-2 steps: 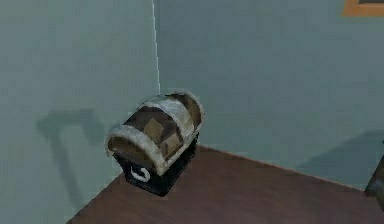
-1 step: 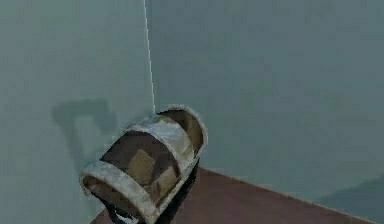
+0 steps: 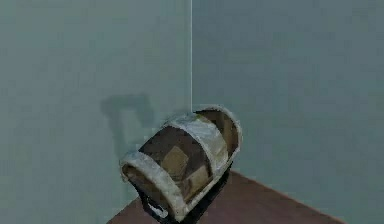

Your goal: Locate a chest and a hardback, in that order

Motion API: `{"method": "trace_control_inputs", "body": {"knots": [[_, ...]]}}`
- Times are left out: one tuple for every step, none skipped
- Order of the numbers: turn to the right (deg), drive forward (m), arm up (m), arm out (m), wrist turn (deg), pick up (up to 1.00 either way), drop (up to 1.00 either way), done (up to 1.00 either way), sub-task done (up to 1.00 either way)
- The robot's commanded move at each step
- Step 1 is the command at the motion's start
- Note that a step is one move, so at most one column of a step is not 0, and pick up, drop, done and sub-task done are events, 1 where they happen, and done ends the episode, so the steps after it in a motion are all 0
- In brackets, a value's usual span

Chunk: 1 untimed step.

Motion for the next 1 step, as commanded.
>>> {"method": "trace_control_inputs", "body": {"knots": [[0.0, 0.00, 0.00, 0.00, 0.0, 0.00, 0.00, 0.00, 1.00]]}}
